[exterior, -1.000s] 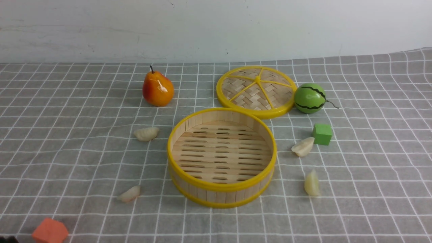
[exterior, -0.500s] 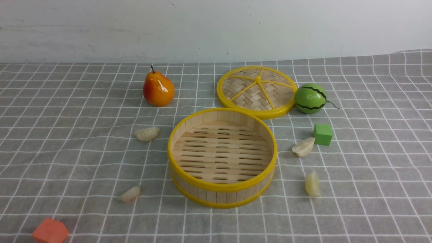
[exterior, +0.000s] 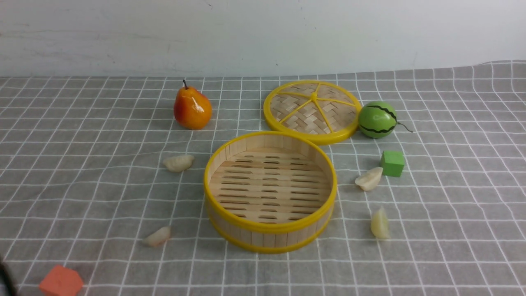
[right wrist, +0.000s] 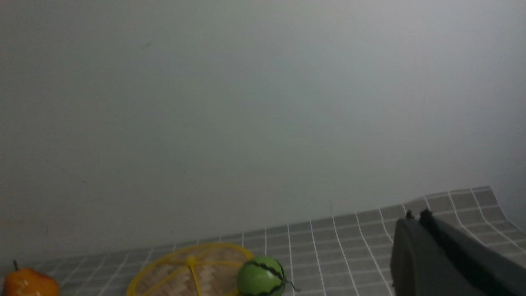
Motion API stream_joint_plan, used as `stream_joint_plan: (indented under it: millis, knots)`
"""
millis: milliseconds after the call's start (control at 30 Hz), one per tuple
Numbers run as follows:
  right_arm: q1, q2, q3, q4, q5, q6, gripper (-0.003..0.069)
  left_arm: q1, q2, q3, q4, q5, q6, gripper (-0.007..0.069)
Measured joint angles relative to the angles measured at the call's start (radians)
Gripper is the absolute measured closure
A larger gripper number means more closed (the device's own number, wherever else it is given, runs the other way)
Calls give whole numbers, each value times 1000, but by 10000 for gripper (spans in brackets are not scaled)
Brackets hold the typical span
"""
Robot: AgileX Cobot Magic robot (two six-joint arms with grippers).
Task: Put the dumplings into the steamer on the table with the grey tablecloth.
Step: 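Reach for and grasp a dumpling on the table with the left gripper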
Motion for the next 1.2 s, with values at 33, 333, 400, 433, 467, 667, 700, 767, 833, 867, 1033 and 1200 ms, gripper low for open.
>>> stream_joint_plan:
  millis: [33, 333, 400, 433, 467, 667, 700, 767, 833, 867, 1033, 1200]
  knots:
    - [0, 0, -4, 0, 9, 0, 666, 0, 11, -4, 12, 0, 0, 481]
    - [0, 420, -178, -5, 709, -115, 662, 0, 525, -235, 704, -2, -709, 509]
    - [0, 510, -189, 10, 775, -183, 663, 0, 647, -368, 1023, -16, -1094, 571]
    - [0, 528, -189, 24, 773, -197, 662, 0, 681, -406, 1100, -34, -1187, 587]
    - [0, 539, -189, 29, 773, -207, 662, 0, 705, -430, 1142, -48, -1244, 598]
    - [0, 603, -204, 192, 733, -376, 660, 20, 1011, -701, 1337, -307, -1504, 629]
    - [0, 603, -206, 233, 733, -435, 660, 20, 1083, -755, 1348, -320, -1476, 592]
    - [0, 603, -206, 268, 734, -485, 660, 20, 1116, -789, 1353, -279, -1394, 526]
    - [0, 603, -206, 291, 734, -516, 660, 17, 1121, -805, 1352, -164, -1283, 460]
    - [0, 603, -206, 296, 734, -523, 660, 14, 1121, -809, 1351, -89, -1229, 431]
    - [0, 603, -206, 314, 731, -537, 660, 1, 1134, -816, 1258, 373, -1031, 293]
    - [0, 603, -206, 317, 714, -540, 659, -11, 1147, -783, 921, 462, -882, 321]
